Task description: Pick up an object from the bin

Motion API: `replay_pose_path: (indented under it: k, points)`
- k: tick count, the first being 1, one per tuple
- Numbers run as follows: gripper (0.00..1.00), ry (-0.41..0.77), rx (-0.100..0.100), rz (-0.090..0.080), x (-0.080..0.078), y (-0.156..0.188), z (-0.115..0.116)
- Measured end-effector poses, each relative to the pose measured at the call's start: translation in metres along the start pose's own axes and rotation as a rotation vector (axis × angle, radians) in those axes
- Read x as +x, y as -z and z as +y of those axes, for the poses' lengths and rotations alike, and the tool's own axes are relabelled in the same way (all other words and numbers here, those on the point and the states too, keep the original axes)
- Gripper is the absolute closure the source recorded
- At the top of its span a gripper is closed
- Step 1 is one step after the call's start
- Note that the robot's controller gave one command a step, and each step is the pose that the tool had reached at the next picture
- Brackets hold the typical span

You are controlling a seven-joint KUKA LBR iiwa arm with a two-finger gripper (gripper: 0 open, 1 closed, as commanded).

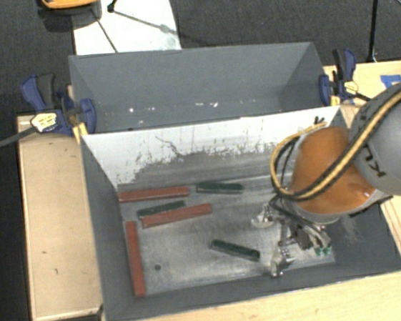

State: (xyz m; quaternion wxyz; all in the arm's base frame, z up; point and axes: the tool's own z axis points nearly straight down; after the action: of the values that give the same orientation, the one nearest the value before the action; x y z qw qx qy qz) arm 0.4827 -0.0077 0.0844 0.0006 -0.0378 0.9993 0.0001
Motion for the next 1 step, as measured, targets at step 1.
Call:
replay_pose_path:
  k: [1]
  points:
    - [0.00,0.000,0.000,0.000,0.0000,0.0000,0.0000]
